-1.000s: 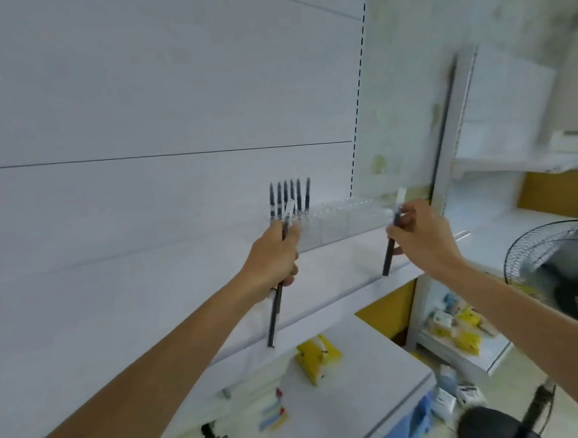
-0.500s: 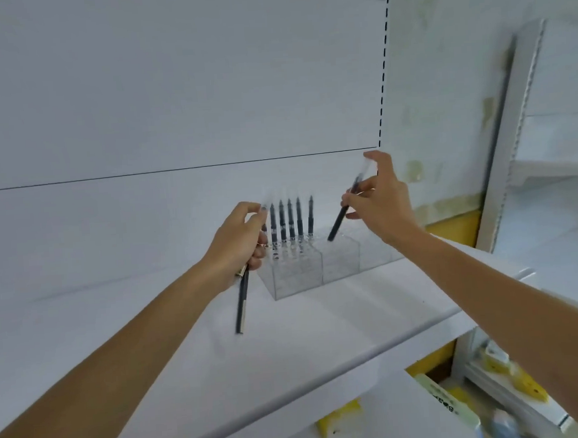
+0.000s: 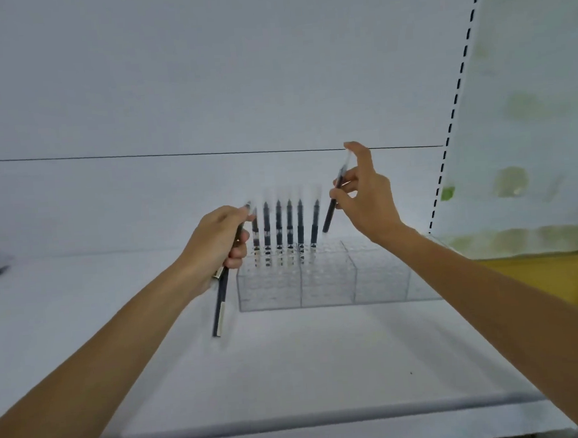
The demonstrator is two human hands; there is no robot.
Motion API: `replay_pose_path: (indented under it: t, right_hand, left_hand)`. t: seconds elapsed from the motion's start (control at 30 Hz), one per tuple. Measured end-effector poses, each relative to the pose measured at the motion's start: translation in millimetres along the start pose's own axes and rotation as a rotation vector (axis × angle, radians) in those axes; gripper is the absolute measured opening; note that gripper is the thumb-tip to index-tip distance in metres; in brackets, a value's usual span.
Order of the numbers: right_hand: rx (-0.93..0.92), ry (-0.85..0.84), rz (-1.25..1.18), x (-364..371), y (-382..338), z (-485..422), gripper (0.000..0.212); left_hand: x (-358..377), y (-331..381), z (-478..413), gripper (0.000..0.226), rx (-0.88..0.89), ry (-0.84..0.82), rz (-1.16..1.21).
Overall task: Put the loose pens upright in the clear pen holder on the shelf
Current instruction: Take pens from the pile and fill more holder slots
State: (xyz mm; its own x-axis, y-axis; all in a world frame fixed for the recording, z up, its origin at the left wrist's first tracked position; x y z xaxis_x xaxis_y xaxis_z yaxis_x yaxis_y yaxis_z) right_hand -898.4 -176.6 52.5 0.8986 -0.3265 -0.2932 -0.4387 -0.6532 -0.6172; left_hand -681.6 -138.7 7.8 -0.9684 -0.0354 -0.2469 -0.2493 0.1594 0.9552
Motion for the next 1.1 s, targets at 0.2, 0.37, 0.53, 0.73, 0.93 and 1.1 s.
replay_pose_path:
  t: [0.2, 0.37, 0.53, 0.73, 0.93, 1.1]
  right_hand:
    - [-0.056, -0.160, 0.012, 7.9, -1.5, -3.2, 0.064]
    - [0.002, -0.357, 0.122, 25.1, 9.8, 13.1, 0.065]
    - [0.032, -0.331, 0.102, 16.9, 14.1, 7.8, 0.059]
    - [-0.073, -0.350, 0.143, 20.5, 2.3, 19.2, 0.059]
    - [-0.002, -0.415, 0.205, 37.4, 15.2, 20.7, 0.062]
    - [-0.142, -0.108, 0.203, 2.3, -10.2, 24.6, 0.043]
  left_hand:
    - [7.0, -4.6, 11.5, 0.022, -0.027, 0.114, -0.017]
    - [21.8, -5.0, 21.3, 0.021, -0.042, 0.133, -0.045]
    - [31.8, -0.9, 25.5, 0.020, -0.022, 0.149, -0.056]
    - [47.1, -5.0, 30.1, 0.016, -0.025, 0.138, -0.020]
    - [48.3, -4.2, 33.6, 0.016, 0.032, 0.150, -0.108]
    - [55.5, 4.7, 34.5, 0.018, 0.116, 0.137, -0.141]
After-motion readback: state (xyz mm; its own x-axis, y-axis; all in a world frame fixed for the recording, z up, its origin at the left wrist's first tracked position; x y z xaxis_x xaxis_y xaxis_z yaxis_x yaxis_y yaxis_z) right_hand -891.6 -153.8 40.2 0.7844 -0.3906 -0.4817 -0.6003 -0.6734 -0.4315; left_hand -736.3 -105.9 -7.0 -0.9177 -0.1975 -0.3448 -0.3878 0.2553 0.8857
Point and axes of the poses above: each hand's wrist, its own z-axis away from the middle knuckle, its own x-axis out of the palm, y = z × x, the point moved 7 cm from there along -z, towards the middle knuckle, and after that the axes turned 9 degrees about -z, right-handed, at the moved point
